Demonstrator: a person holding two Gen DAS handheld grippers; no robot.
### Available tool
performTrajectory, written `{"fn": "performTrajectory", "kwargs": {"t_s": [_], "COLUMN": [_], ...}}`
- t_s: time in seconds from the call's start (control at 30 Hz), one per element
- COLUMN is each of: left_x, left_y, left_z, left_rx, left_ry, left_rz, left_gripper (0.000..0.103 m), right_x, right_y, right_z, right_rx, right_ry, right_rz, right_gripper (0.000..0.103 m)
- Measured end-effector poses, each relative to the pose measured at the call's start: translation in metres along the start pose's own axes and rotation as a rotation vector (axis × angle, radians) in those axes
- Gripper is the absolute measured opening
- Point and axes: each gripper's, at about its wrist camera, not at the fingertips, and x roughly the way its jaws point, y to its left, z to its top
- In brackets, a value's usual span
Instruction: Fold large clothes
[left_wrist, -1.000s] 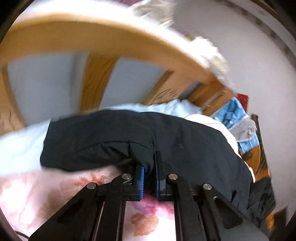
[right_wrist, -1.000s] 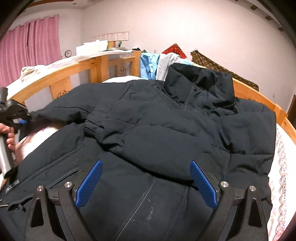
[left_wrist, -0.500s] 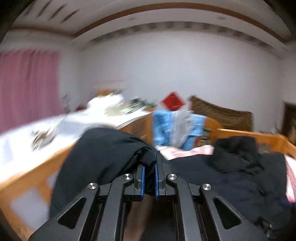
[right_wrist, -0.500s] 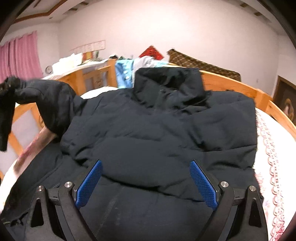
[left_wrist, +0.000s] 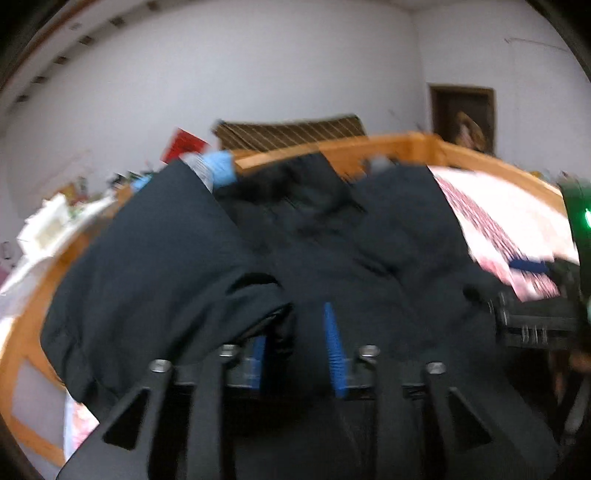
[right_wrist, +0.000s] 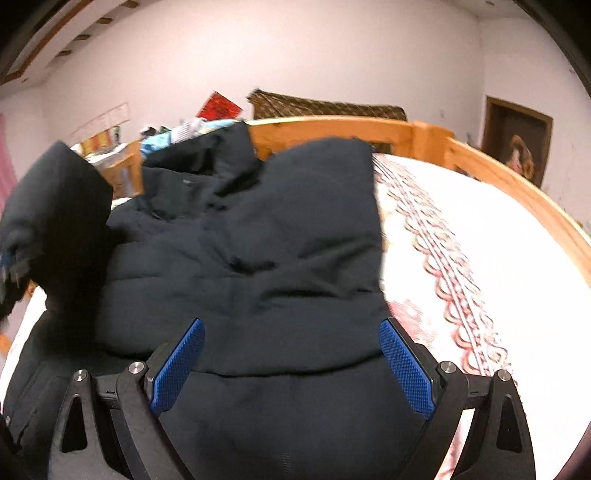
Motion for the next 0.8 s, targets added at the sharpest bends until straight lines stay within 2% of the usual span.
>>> {"fn": "performTrajectory", "kwargs": {"t_s": [0.03,0.1,0.2,0.27,0.33,0.4,0.53,0.67,0.73,0.8], "left_x": [0.006,0.006,0.003,-0.003,-0.011,-0.026,-0.042,-0.083,-0.098,-0.111], "left_y": [-0.006,-0.015,-0.026,-0.032,-0.036,-0.041,-0.043,-0.036,-0.02,-0.002], "left_z": [-0.005,-0.017,-0.03,-0.036,-0.042,-0.049,-0.061,-0.064,-0.06,-0.054], "left_rx": [0.015,0.038,0.064,0.065,0.076,0.096,0.068,0.027,-0.04,-0.091], "left_ry": [0.021,0.037,0.063,0.1,0.129,0.139,0.2,0.174,0.12,0.086], "left_rz": [-0.032,-0.075,-0.141,-0.226,-0.308,-0.357,-0.518,-0.613,-0.62,-0.55], "left_gripper": [0.04,0.06,0.073,0.077,0.079,0.083,0.083,0.083,0.083,0.083], "right_x": [0.002,0.007,0.013,0.017,0.021,0.023,0.017,0.001,-0.008,-0.018], "right_y": [-0.003,-0.009,-0.012,-0.013,-0.015,-0.017,-0.014,0.0,0.013,0.035], "right_z": [-0.002,-0.005,-0.01,-0.012,-0.014,-0.016,-0.014,-0.011,-0.011,-0.015], "right_rx": [0.001,0.0,-0.006,0.001,0.007,0.01,-0.014,-0.051,-0.095,-0.165], "right_ry": [0.007,0.023,0.038,0.048,0.057,0.059,0.029,-0.033,-0.064,-0.081], "right_rz": [-0.007,-0.014,-0.016,-0.012,-0.013,-0.006,0.02,0.108,0.147,0.2], "right_gripper": [0.096,0.096,0.096,0.096,0.096,0.096,0.096,0.096,0.096,0.096]}}
